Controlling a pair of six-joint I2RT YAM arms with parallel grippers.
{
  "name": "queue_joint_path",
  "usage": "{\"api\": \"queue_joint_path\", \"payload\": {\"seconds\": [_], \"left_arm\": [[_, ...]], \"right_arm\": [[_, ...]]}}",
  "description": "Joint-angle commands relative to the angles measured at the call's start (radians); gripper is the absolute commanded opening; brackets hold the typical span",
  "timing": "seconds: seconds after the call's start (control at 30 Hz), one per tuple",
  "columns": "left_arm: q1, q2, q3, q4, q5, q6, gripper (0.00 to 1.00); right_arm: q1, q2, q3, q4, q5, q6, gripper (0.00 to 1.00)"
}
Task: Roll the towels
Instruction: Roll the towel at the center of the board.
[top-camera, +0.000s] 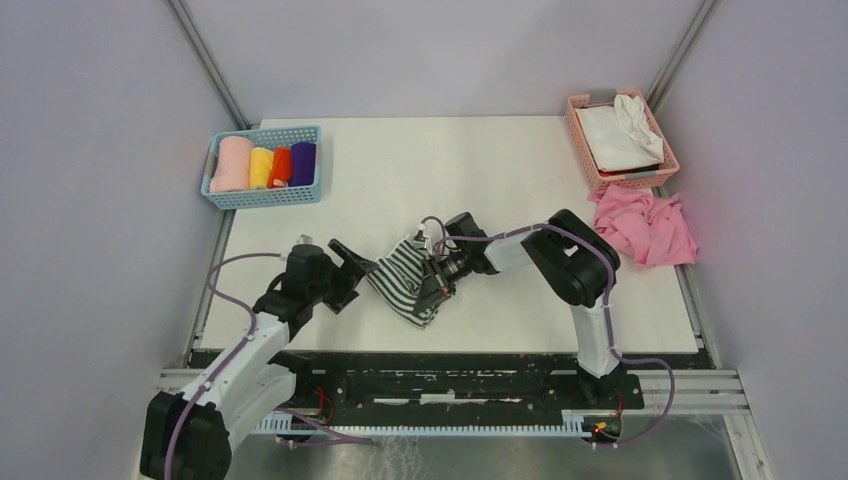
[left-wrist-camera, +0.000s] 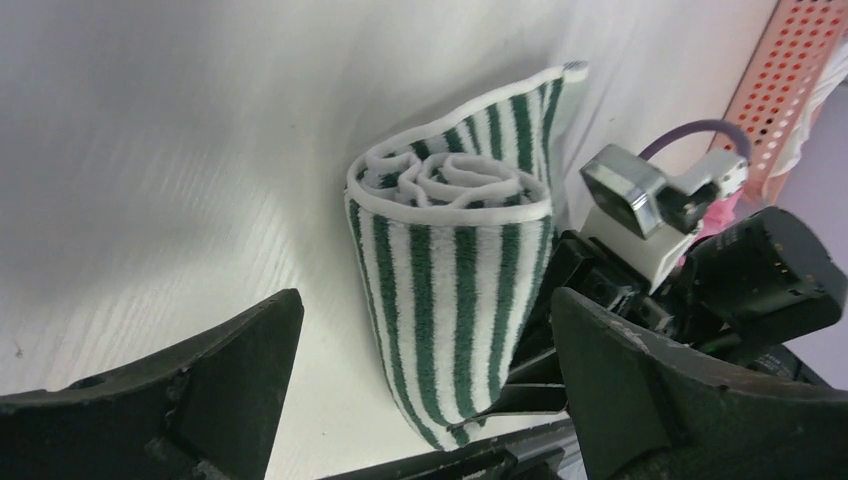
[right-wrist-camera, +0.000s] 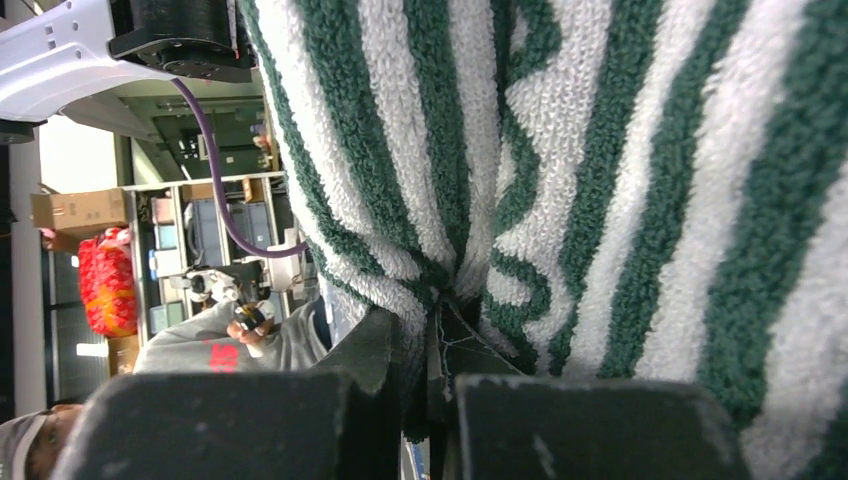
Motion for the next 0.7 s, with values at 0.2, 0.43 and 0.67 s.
{"api": "queue_joint_path", "payload": {"seconds": [0.2, 0.43, 0.67], "left_arm": [[-0.066, 0.212, -0.013, 0.3, 0.056, -0.047, 1.0], [-0.102, 0.328, -0.034, 0.314, -0.018, -0.063, 0.92], [-0.103, 0.347, -0.033, 0.176, -0.118, -0.051, 0.69]], "right_arm": [[0.003, 0.087, -0.031, -0.061, 0.064, 0.015, 0.01], [0.001, 0.093, -0.03, -0.077, 0.085, 0.004, 0.01], [-0.007, 0.022, -0.054, -0.143, 0.184, -0.044, 0.08]]}}
